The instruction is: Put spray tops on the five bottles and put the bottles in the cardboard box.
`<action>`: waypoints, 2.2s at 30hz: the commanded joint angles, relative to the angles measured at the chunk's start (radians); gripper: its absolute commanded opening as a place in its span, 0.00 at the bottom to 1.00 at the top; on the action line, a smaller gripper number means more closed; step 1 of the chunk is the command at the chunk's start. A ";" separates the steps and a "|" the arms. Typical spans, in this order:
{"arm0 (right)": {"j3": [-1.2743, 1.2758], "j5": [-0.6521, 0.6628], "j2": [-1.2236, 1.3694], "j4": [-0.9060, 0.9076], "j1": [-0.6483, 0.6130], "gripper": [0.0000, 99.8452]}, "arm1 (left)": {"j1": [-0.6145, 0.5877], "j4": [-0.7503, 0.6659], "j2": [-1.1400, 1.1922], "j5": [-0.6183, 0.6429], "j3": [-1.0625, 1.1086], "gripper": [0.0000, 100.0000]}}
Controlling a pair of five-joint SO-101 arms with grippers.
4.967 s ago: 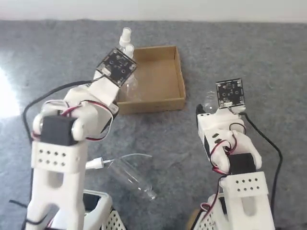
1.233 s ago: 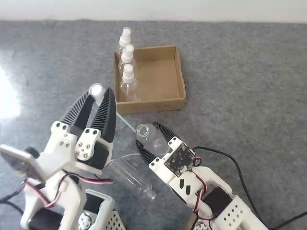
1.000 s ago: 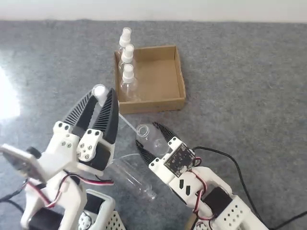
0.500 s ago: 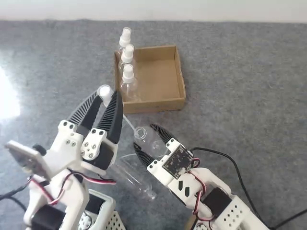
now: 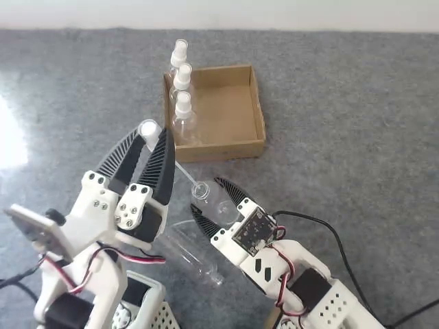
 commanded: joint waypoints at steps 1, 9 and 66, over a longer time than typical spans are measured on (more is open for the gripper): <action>0.000 0.021 -0.021 -0.013 -0.008 0.10 | 0.006 -0.021 -0.003 -0.012 -0.007 0.01; 0.000 0.021 -0.021 -0.013 -0.008 0.10 | 0.006 -0.020 -0.003 -0.012 0.047 0.01; 0.026 0.011 -0.022 -0.061 0.021 0.10 | 0.144 0.046 -0.005 -0.080 0.239 0.01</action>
